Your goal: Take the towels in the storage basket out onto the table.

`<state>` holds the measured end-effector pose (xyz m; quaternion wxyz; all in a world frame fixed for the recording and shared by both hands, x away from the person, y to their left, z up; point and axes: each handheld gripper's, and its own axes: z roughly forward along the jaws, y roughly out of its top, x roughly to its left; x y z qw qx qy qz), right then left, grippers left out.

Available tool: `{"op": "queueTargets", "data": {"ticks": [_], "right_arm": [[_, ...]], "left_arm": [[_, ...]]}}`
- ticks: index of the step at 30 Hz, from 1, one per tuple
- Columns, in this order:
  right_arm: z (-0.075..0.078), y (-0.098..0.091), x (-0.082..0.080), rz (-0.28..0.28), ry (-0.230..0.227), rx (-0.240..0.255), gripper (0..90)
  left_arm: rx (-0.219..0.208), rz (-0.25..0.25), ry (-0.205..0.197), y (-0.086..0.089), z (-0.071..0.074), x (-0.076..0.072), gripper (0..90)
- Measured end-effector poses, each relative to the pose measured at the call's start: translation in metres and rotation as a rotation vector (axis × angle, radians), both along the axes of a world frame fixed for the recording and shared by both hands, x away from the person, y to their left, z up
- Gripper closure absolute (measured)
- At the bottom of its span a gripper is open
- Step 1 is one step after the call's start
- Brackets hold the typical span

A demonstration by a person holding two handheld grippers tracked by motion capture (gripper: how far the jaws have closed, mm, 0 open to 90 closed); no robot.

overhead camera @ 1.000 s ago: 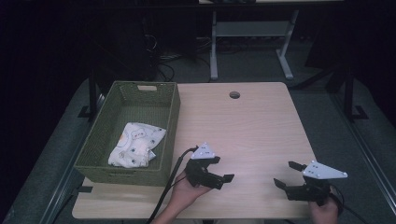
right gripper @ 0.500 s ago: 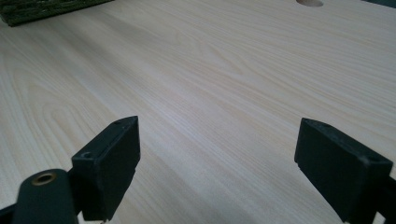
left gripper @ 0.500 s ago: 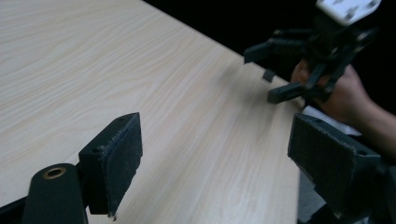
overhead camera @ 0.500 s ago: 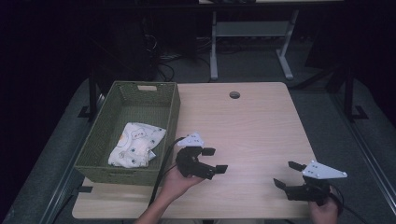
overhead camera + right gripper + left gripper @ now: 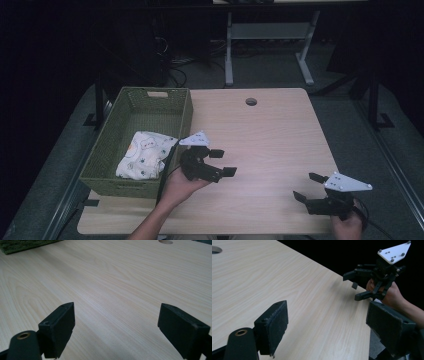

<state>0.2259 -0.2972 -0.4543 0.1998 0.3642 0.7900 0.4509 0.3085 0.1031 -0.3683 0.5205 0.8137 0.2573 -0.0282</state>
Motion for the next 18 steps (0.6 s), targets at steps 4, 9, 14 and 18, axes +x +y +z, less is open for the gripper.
{"op": "queueTargets", "data": {"ticks": [4,9,14,18], "right_arm": [[0.0,0.0,0.0,0.001,0.0,-0.001,14.0],[0.0,0.0,0.0,-0.001,-0.001,0.003,14.0],[0.0,0.0,0.0,-0.001,-0.001,0.001,14.0],[0.001,-0.001,0.0,-0.002,-0.003,0.0,14.0]], "left_arm": [[0.015,0.005,-0.012,0.006,0.006,0.002,17.4],[0.042,-0.002,-0.037,0.014,0.015,0.004,17.4],[0.056,-0.004,-0.034,0.026,0.023,0.008,17.4],[0.07,-0.003,-0.04,0.033,0.029,0.009,17.4]]}}
